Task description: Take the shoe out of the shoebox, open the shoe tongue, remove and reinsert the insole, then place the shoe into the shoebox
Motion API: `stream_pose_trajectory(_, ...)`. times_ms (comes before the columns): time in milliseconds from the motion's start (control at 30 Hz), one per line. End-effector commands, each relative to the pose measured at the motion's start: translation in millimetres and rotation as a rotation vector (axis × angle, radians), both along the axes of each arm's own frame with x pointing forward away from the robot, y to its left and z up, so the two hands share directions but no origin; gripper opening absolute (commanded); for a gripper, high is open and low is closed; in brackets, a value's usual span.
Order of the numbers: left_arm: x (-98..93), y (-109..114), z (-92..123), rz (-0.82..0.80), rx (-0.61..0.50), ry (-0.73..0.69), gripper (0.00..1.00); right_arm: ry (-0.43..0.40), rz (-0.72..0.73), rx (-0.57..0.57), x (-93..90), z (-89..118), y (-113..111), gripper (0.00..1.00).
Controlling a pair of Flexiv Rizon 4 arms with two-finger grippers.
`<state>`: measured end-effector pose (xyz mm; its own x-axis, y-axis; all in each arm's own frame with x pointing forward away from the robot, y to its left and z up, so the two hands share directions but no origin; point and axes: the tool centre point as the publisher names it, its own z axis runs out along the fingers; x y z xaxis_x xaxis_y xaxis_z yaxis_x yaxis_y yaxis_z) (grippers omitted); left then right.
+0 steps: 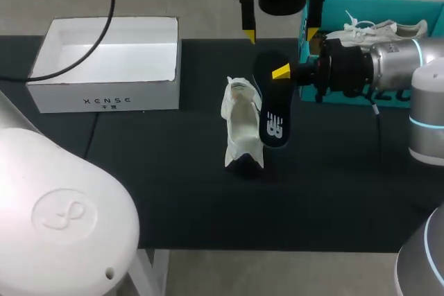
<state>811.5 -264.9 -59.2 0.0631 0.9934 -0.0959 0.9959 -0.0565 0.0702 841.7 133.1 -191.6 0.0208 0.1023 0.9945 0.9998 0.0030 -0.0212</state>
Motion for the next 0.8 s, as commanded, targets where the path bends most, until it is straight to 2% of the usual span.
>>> stream_pose_trajectory(33, 0.0, -0.8, 0.9, 0.001, -0.001, -0.006, 1.00, -0.005, -0.001, 0.001, -0.1, 1.5, -0.6, 0.00)
stream_pose_trajectory(600, -6.9, -2.3, 4.4, 0.001, -0.010, -0.013, 1.00, -0.014, 0.014, 0.013, -6.7, 5.4, 0.7, 0.00)
stream_pose_trajectory(800, -8.1, -1.4, 3.9, 0.007, -0.091, -0.028, 1.00, -0.008, 0.020, 0.014, -8.9, 5.9, 0.4, 0.00)
